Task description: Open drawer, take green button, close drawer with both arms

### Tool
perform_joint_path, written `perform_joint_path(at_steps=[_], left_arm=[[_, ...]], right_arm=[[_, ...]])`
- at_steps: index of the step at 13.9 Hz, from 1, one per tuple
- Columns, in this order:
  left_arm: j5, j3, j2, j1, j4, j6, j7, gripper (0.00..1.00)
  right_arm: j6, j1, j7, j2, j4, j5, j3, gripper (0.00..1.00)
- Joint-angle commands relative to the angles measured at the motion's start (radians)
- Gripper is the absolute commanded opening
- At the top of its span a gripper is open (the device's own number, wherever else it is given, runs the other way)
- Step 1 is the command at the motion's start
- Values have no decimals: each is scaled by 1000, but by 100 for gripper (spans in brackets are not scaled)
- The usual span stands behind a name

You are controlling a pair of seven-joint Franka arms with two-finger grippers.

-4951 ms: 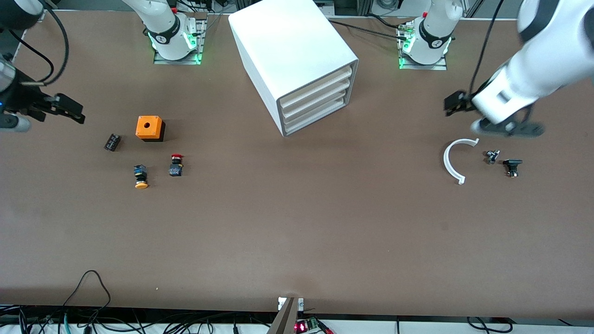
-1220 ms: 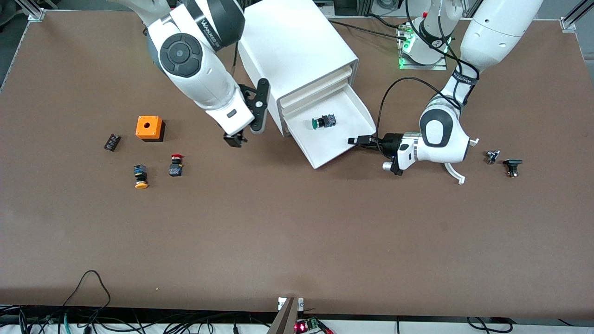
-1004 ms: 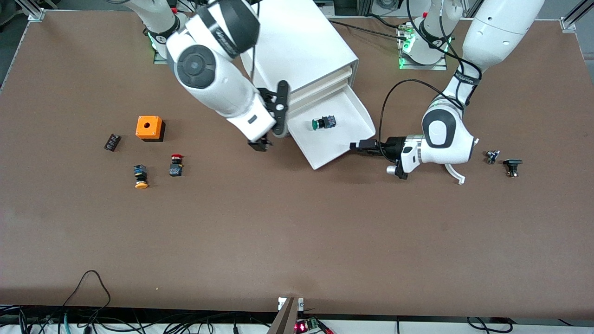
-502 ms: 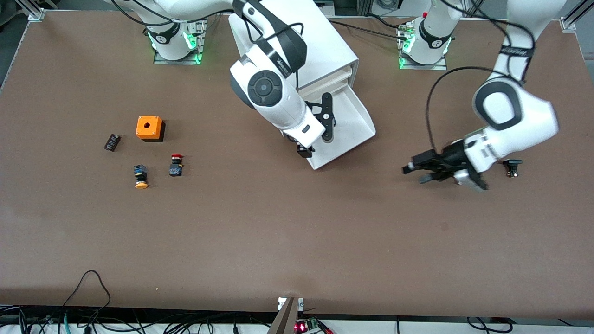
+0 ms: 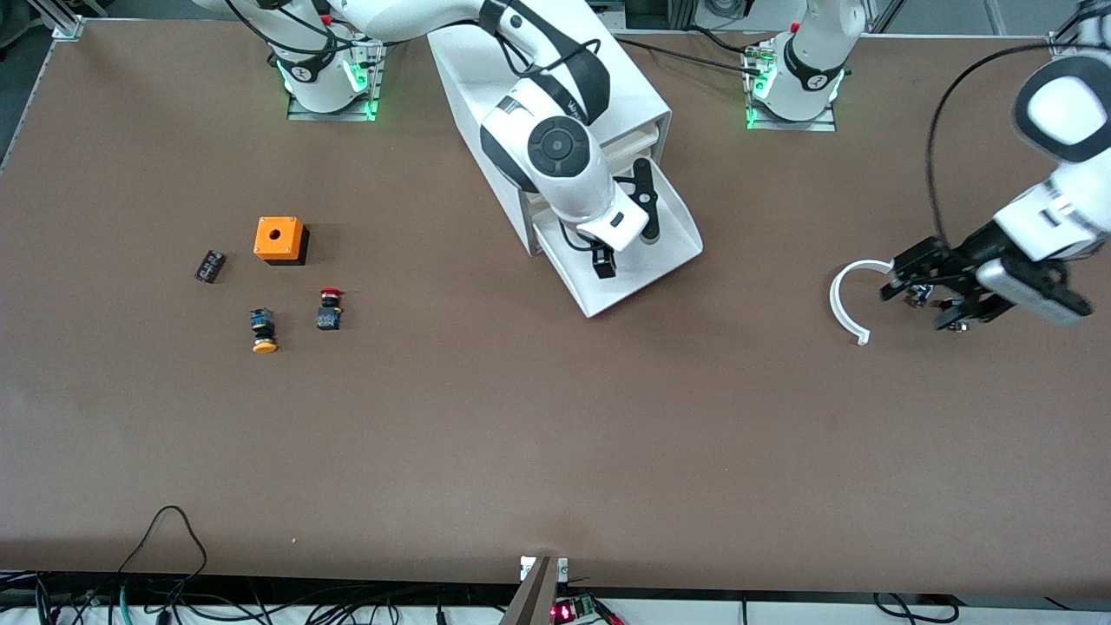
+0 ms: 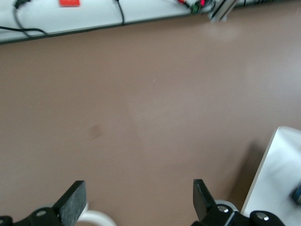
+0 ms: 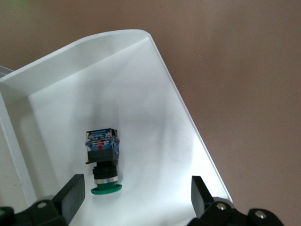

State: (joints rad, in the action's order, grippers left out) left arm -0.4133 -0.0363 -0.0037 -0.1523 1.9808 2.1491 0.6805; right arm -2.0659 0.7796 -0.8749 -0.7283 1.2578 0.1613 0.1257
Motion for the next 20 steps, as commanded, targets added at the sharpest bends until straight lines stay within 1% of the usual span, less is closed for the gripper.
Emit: perform_joint_path(at_steps=[1,3,5,7,8,10,12,20], left_arm=[[187,33,-31,8,-120,-194,-47,100],[298,35,-42,11,-206,-340,-204,100],[372,33,-45,17,-275,-470,-377,100],[396,24,-45,17,-318,-575,-575,100],[398,19,-45,19,-335,-603,-634,100],[432,15,-54,34,-346,-627,-697,100],[433,15,-59,36,-346,-643,-760,100],[432,18,-76,43,-341,-643,-766,100]], right_arm=[[27,32,-1,-6,-8,-43,-11,100],[30,43,4,-14,3,-46,-9,100],[29,35,5,-35,5,-46,-9,100],[20,29,7,-59,5,-46,-11,100],[21,29,7,-65,5,-48,-9,100],[27,29,7,-72,5,-81,-9,100],[29,36,8,-77,5,-89,-9,100],[26,50,19,-97,-5,-85,-1,100]])
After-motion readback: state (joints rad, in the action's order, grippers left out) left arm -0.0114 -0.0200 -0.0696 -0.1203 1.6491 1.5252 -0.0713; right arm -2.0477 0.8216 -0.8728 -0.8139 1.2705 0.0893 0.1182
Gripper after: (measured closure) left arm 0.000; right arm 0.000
